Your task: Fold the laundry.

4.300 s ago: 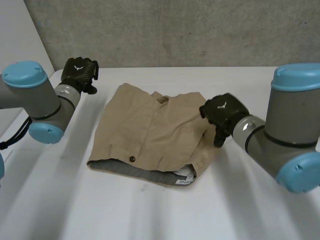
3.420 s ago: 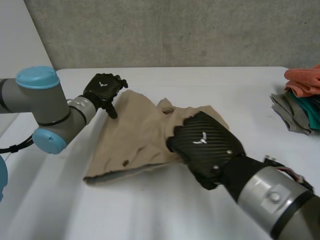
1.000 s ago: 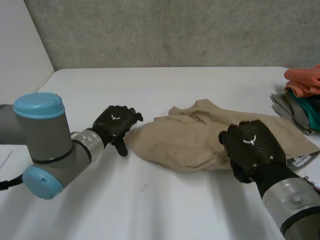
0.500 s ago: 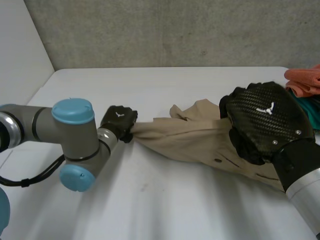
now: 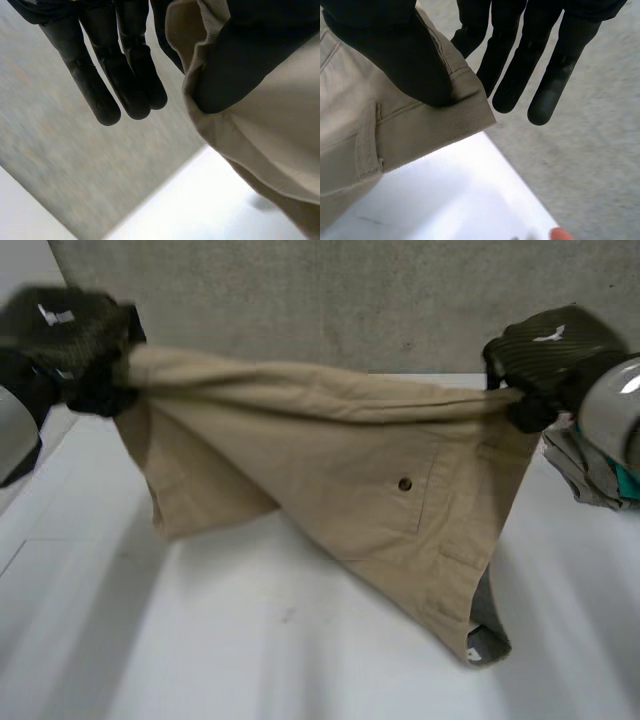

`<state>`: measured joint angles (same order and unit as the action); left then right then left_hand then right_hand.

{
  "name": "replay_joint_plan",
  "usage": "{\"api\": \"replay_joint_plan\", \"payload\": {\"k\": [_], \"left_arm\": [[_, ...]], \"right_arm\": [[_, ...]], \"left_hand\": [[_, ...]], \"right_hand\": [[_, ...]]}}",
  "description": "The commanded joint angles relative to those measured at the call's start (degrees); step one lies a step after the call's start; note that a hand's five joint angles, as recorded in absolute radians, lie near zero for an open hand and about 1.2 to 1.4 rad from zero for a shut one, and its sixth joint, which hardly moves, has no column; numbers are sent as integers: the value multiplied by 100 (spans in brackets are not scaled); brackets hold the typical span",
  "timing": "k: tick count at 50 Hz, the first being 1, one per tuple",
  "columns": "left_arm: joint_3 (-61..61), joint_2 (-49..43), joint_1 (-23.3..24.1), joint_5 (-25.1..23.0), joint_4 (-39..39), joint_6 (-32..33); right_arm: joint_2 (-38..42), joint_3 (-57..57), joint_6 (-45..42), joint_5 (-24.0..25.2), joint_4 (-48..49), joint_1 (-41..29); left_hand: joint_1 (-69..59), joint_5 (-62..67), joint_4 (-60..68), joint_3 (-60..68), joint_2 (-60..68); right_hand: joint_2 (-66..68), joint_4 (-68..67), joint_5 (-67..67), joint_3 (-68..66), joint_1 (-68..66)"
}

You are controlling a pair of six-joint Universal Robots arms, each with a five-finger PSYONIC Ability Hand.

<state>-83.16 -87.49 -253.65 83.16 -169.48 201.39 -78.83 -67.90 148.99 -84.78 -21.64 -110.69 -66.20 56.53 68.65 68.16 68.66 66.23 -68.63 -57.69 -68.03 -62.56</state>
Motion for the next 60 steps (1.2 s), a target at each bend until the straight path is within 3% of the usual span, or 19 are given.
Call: {"api": "replay_joint_plan", "payload": {"k": [1,7,10,14,17,24,34,40,47,55,60], "left_arm": [[703,-1532,-9,86,12,506],[2851,-2753,-9,200,-1040,515],[3638,-2905,-18,279,-1542,331],[4447,-2870,-88,393,-2788,-370],[4440,-2765,-150,368,-3178,-758],[3852,-2615,-299,323,-2757,-812],[1348,-2395,-265,350,-2809,-637],[-74,-2518,17,288,-2845,3],[-1087,-2282,114,271,-2441,681],[-1984,-1140,202,183,-860,1445],[-2441,-262,201,156,982,2104]], "right_arm": [[1316,804,95,-214,352,-400],[2212,1944,113,-1258,2219,-559],[2301,2333,78,-1576,3180,-594],[2082,2475,16,-1464,5103,-664],[1959,2414,34,-1130,5765,-743],[2055,2352,69,-839,5126,-849],[2564,1351,131,-452,4748,-796],[3004,587,-211,-320,4125,-796],[2785,-205,-511,-276,3228,-743],[1766,-1338,-1029,-206,1375,-621],[784,-2478,-1731,-162,-275,-454]], "left_hand": [[-1380,1347,1135,1184,1134],[-1380,1347,1135,1184,1134],[-1380,1347,1135,1184,1134],[-1380,1347,1135,1184,1134],[-1380,1347,1135,1184,1134],[-1380,1347,1135,1184,1134],[-1380,1347,1135,1184,1134],[-1380,1347,1135,1184,1134],[-1380,1347,1135,1184,1134],[-1380,1347,1135,1184,1134],[-1380,1347,1135,1184,1134]], "right_hand": [[1377,-1137,-1231,-1197,-1744],[1377,-1137,-1231,-1197,-1744],[1377,-1137,-1231,-1197,-1744],[1377,-1137,-1231,-1197,-1744],[1377,-1137,-1231,-1197,-1744],[1377,-1137,-1231,-1197,-1744],[1377,-1137,-1231,-1197,-1744],[1377,-1137,-1231,-1197,-1744],[1377,-1137,-1231,-1197,-1744],[1377,-1137,-1231,-1197,-1744],[1377,-1137,-1231,-1197,-1744]]}}
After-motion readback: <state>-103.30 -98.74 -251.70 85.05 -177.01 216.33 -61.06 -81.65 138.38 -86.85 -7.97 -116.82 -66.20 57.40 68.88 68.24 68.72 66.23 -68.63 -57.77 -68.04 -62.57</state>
